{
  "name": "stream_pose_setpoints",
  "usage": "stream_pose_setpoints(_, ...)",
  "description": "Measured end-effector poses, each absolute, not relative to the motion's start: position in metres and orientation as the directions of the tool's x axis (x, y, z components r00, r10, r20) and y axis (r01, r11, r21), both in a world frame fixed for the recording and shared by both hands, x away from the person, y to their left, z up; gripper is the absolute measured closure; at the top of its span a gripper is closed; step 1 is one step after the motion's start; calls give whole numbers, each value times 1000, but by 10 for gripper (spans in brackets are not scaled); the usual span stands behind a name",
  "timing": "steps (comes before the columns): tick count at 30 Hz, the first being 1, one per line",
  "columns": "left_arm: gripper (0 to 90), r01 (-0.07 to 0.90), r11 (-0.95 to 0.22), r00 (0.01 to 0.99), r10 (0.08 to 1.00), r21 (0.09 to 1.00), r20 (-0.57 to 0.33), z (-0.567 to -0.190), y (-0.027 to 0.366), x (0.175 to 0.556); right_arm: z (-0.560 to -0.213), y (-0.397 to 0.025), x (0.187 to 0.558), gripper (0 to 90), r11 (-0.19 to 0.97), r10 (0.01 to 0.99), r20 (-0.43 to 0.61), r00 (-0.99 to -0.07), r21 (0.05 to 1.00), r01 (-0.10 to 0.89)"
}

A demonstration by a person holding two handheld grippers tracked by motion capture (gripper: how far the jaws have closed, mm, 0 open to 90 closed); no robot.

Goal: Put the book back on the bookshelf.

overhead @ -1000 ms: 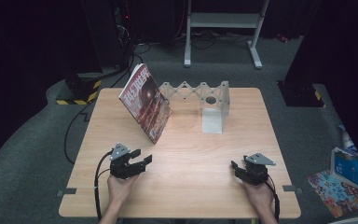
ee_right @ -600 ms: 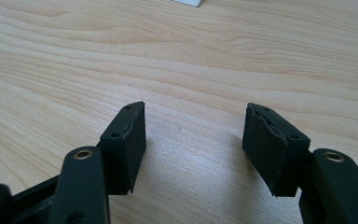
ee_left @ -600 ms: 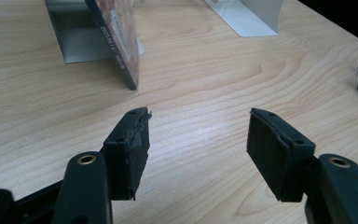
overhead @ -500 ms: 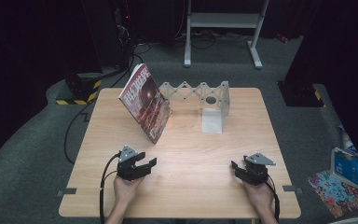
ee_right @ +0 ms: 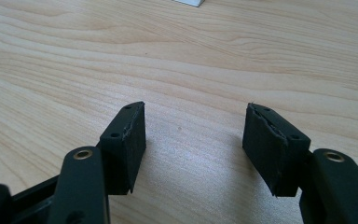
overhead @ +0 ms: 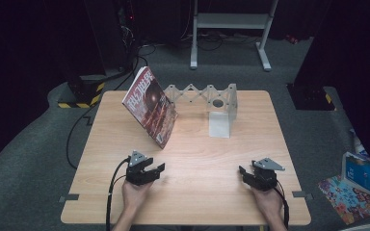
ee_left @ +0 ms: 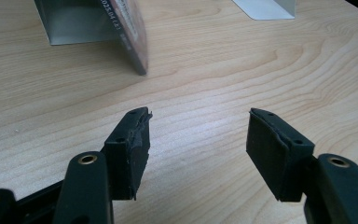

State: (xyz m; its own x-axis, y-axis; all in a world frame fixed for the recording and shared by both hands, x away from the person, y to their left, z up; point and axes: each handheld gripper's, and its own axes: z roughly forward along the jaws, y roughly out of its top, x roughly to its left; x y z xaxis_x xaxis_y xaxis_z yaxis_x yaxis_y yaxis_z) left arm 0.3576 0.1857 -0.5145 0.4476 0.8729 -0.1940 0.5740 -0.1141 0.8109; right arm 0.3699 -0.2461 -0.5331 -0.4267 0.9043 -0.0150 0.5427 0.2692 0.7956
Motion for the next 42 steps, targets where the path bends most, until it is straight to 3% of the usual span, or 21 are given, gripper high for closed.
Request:
stream_pose_setpoints(31,397,584,-164,410,905,795,-114,-531,177,364,-533,-246,370,393,269,904,-14,-427,796,543)
stream_pose_setpoints(37,387,560,-222,419,907,799,-42,-533,171,361,-533,-246,370,393,271,904,-16,-428,796,542)
stream_pose_setpoints(38,383,547,-263,427,904,795,5,-533,167,360,-533,-246,370,393,271,903,-16,-428,796,541)
stream_pose_setpoints(42,374,544,-265,431,903,796,5,-533,165,359,-533,-246,370,393,272,903,-17,-430,796,541)
